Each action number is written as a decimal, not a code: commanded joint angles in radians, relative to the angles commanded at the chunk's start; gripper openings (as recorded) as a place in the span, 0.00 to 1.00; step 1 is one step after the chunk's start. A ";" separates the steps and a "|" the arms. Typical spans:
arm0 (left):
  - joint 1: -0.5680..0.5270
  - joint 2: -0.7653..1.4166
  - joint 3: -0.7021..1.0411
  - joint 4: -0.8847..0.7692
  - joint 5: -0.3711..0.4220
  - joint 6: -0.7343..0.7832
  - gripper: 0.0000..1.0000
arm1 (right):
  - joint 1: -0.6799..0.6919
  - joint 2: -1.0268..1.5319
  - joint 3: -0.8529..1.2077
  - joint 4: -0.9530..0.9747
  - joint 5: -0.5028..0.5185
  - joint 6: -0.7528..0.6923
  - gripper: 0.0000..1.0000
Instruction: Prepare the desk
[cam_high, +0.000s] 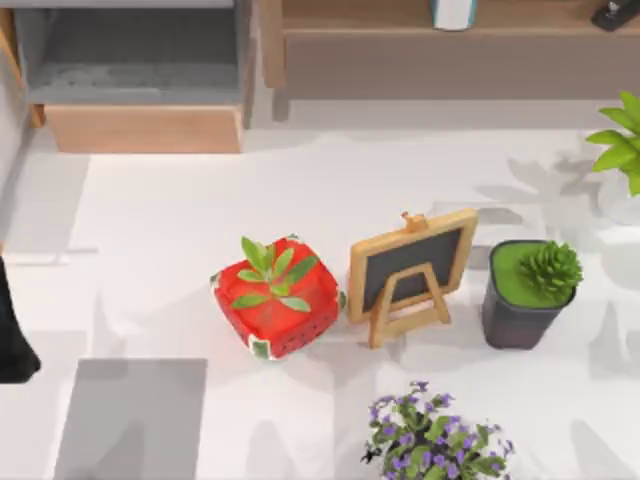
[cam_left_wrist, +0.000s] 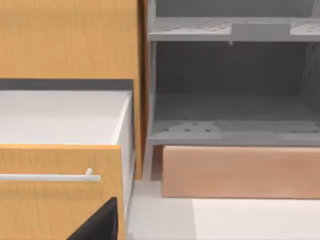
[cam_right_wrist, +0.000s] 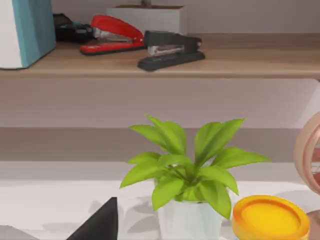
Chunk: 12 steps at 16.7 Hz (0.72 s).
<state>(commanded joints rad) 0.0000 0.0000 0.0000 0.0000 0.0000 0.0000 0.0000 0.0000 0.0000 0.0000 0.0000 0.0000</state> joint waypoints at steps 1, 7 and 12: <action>0.000 0.000 0.000 0.000 0.000 0.000 1.00 | 0.000 0.000 0.000 0.000 0.000 0.000 1.00; 0.025 0.124 0.148 -0.130 0.019 0.050 1.00 | 0.000 0.000 0.000 0.000 0.000 0.000 1.00; 0.098 0.432 0.547 -0.442 0.046 0.169 1.00 | 0.000 0.000 0.000 0.000 0.000 0.000 1.00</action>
<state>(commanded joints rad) 0.0980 0.4317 0.5469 -0.4416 0.0460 0.1692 0.0000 0.0000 0.0000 0.0000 0.0000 0.0000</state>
